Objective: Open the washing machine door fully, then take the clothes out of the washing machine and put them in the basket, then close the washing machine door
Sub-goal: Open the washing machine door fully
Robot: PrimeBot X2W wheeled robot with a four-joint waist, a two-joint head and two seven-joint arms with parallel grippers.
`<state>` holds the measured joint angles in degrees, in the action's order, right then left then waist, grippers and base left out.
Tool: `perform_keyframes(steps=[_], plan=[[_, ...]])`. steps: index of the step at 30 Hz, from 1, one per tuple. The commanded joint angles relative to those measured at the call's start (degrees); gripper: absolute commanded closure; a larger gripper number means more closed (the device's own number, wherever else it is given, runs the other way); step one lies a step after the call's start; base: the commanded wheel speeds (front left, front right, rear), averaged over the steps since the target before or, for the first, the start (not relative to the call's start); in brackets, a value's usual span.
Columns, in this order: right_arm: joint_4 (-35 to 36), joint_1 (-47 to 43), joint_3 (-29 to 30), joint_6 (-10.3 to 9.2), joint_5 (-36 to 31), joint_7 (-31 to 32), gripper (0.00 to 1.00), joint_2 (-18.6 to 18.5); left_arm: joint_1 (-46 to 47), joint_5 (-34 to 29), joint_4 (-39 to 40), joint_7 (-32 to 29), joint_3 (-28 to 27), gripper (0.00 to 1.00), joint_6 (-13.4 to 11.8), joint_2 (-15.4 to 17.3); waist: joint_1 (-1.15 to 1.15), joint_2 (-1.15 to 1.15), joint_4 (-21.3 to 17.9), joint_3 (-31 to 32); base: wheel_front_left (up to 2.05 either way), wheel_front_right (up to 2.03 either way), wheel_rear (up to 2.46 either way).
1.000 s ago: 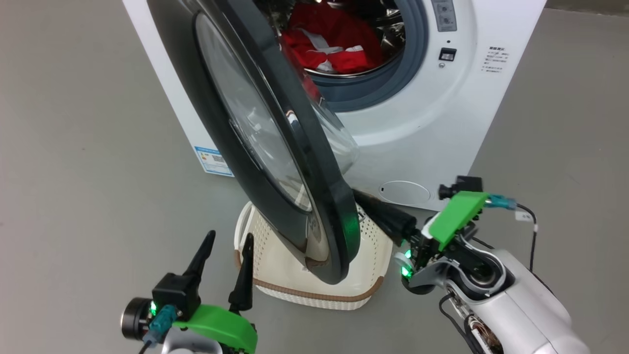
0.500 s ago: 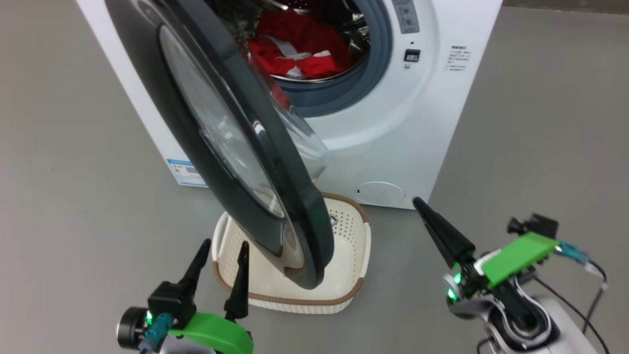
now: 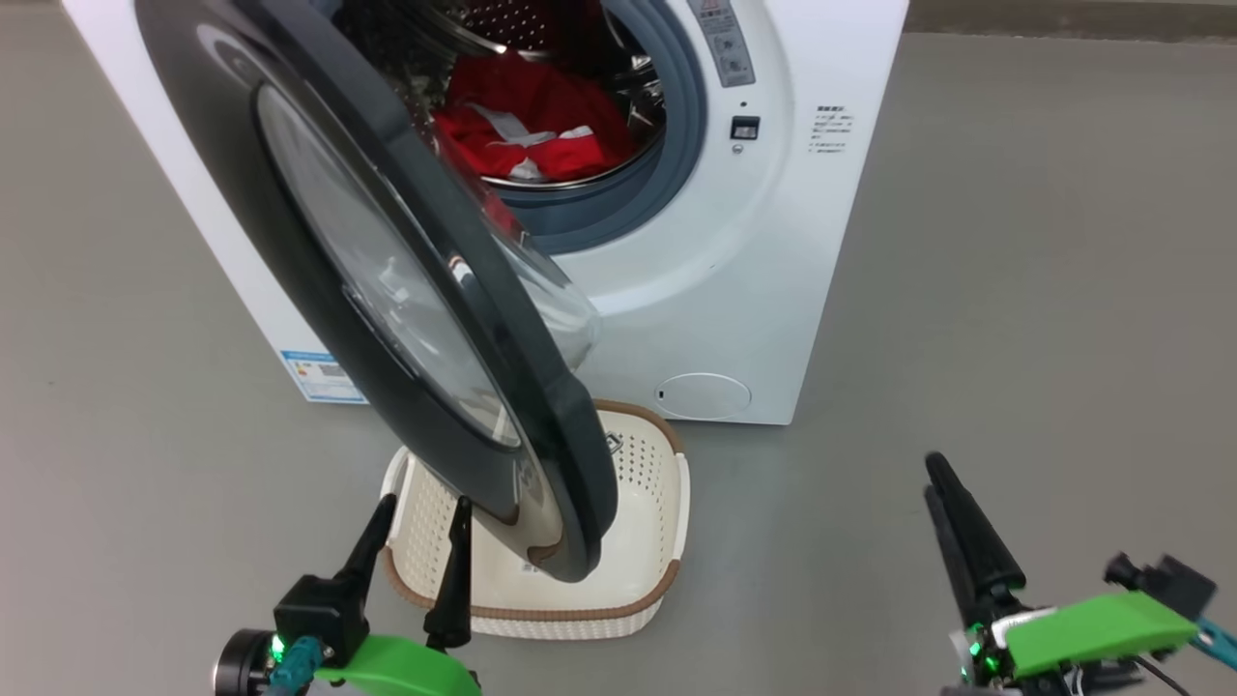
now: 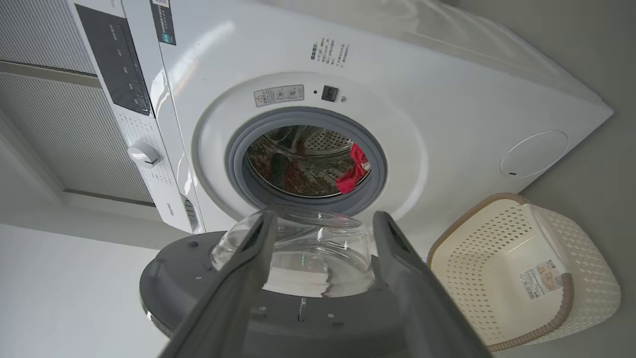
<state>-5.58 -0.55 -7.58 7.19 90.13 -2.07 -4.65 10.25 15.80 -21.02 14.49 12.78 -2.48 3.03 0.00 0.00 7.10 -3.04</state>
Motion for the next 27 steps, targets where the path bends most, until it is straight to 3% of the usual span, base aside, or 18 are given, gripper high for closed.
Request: perform_keyframes(steps=[1, 6, 9, 18, 19, 22, 27], plan=[[1.66, 0.05, -0.71, 0.3, -2.63, -1.89, 0.0, -0.76, -0.07, 0.51, 1.5, 0.51, -2.25, 0.0, -0.29, 1.0, 0.0, 0.0, -0.59, 0.37, 0.0, 0.0, 0.0], [-1.73, -1.57, 0.5, 0.3, -15.76, -10.06, 0.0, -2.7, -0.51, 0.75, 1.36, 0.51, -2.57, 0.0, -0.35, 1.23, 0.0, 0.0, -1.29, 1.23, 0.0, 0.0, 0.0], [-2.91, -1.49, 1.79, 0.3, -21.8, -11.54, 0.0, -2.58, -0.71, 0.8, 1.36, 0.51, -2.64, 0.0, -0.4, 1.3, 0.0, 0.0, -1.52, 1.58, 0.0, 0.0, 0.0], [0.62, -0.18, 8.46, 0.3, -55.88, -12.78, 0.0, -0.29, -1.26, 0.78, 1.74, 0.51, -2.4, 0.0, -0.73, 1.46, 0.0, 0.0, -2.33, 2.22, 0.0, 0.0, 0.0], [1.94, -0.13, 8.79, 0.3, -64.08, -12.56, 0.0, 0.2, -1.33, 0.8, 1.84, 0.51, -2.3, 0.0, -0.75, 1.49, 0.0, 0.0, -2.37, 2.25, 0.0, 0.0, 0.0], [2.88, -0.43, 8.91, 0.3, -71.52, -11.76, 0.0, 1.13, -1.33, 0.88, 1.85, 0.51, -2.27, 0.0, -0.72, 1.61, 0.0, 0.0, -2.36, 2.3, 0.0, 0.0, 0.0], [0.99, -1.62, 9.58, 0.3, -77.73, -11.62, 0.0, 1.7, -1.28, 1.02, 1.75, 0.51, -2.16, 0.0, -0.68, 1.64, 0.0, 0.0, -2.15, 2.45, 0.0, 0.0, 0.0]])
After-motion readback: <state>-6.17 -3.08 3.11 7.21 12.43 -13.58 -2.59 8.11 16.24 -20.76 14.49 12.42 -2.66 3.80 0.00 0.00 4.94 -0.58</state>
